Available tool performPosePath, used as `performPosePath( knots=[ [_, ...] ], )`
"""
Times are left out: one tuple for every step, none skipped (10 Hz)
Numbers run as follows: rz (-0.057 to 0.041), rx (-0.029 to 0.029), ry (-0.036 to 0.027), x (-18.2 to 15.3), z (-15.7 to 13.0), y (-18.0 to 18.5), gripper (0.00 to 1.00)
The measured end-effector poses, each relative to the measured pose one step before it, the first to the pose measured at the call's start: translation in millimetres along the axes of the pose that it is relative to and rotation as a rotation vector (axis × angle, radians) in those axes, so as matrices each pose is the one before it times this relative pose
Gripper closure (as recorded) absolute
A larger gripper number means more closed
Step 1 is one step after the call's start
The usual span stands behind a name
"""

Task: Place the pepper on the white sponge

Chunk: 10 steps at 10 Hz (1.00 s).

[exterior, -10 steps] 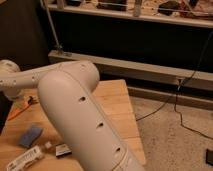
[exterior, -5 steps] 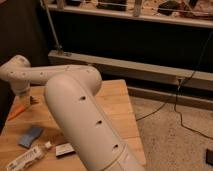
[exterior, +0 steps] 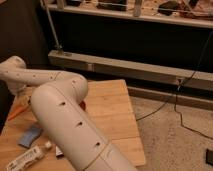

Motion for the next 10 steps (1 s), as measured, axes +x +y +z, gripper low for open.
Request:
performPosePath(
  knots=[
    [-0.00550, -0.01090, -0.00906, -3.19, 8.18, 0.04, 0.35],
    [-0.00180, -0.00555, -0.00429, -1.32, 3.71, 0.35, 0.35],
    [-0.00353, -0.01042, -0.00838, -2.93, 7.80, -0.27, 0.35],
    [-0.00099, -0.00538, 0.00022, -0.65, 3.76, 0.15, 0.35],
    [0.00200, -0.00131, 0.00449, 1.01, 3.45, -1.51, 0.35],
    [0.00119, -0.00538, 0.00496, 2.44, 3.72, 0.01, 0.35],
    [-0.00205, -0.00458, 0.00386, 1.58, 2.24, -0.04, 0.35],
    [-0.00390, -0.00755, 0.00451, -0.78, 4.22, 0.62, 0.35],
    [-0.00160, -0.00440, 0.00121, -0.95, 2.30, 0.49, 0.35],
    [-0.00173, -0.00632, 0.00012, -1.50, 3.02, 0.58, 0.35]
  ],
)
